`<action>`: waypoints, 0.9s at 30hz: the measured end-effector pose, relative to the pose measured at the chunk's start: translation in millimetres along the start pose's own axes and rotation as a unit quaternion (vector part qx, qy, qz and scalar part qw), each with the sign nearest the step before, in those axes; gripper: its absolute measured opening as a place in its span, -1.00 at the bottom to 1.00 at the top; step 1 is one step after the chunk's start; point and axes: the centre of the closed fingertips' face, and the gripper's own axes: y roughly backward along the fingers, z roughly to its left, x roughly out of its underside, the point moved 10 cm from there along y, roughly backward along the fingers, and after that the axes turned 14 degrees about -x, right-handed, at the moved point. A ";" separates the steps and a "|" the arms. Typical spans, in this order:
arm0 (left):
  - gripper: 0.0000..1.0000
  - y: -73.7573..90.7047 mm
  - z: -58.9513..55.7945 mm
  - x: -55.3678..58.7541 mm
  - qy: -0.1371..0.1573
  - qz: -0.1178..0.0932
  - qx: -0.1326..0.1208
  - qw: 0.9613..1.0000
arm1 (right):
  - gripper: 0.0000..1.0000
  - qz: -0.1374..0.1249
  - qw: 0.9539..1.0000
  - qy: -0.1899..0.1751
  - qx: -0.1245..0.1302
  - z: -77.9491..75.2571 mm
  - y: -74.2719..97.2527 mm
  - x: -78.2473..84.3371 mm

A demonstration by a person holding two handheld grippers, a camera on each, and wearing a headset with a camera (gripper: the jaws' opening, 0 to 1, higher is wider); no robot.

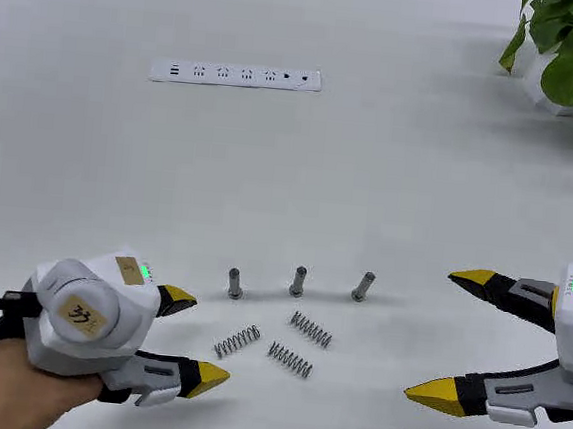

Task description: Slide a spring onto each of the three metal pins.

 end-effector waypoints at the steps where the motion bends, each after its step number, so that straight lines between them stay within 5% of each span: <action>1: -0.04 -1.7 -1.1 -0.3 -0.002 0.004 0.001 1.000 | 0.76 -0.001 1.000 -0.001 0.000 0.1 0.2 0.6; 9: -0.43 -17.7 -7.1 1.2 -0.033 0.047 -0.002 0.998 | 0.76 -0.002 1.000 -0.004 -0.001 1.4 2.8 5.3; 27: -0.65 -34.8 -12.5 3.3 -0.068 0.085 -0.005 0.994 | 0.74 -0.007 1.000 -0.010 0.004 1.2 6.3 10.3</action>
